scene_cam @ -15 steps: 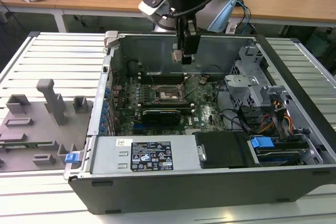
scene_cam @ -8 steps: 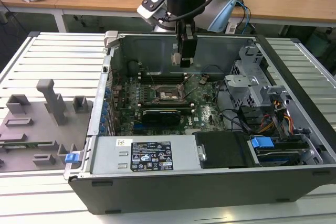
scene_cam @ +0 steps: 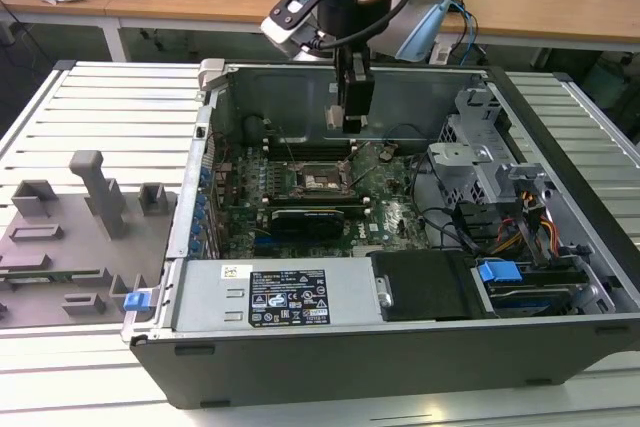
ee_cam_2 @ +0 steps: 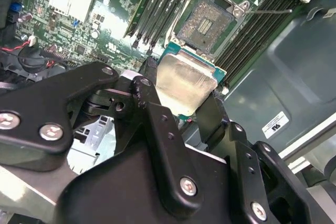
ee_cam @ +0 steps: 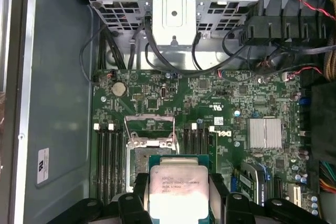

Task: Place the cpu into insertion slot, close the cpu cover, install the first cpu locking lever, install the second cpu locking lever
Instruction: 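Place the cpu into insertion slot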

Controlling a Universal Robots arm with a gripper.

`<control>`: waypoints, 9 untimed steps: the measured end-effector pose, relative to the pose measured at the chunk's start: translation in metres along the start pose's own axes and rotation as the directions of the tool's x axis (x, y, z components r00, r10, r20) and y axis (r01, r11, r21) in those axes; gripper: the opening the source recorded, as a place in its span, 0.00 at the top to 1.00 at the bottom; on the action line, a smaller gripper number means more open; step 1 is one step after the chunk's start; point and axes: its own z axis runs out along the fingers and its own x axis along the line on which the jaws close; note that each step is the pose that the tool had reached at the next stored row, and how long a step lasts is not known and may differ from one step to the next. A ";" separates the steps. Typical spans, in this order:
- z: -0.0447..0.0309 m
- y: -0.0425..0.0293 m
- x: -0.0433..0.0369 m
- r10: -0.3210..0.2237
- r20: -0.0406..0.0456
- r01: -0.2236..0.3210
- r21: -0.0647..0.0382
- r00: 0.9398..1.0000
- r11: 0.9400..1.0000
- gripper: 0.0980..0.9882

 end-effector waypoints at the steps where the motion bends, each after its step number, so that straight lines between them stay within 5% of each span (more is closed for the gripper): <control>1: 0.0009 -0.0003 0.0000 0.000 0.000 0.000 0.000 1.000 1.000 0.50; 6: 0.0048 -0.0028 -0.0001 0.000 -0.001 0.000 0.002 1.000 1.000 0.50; 9: 0.0083 -0.0036 -0.0001 0.000 -0.001 0.000 0.014 1.000 1.000 0.50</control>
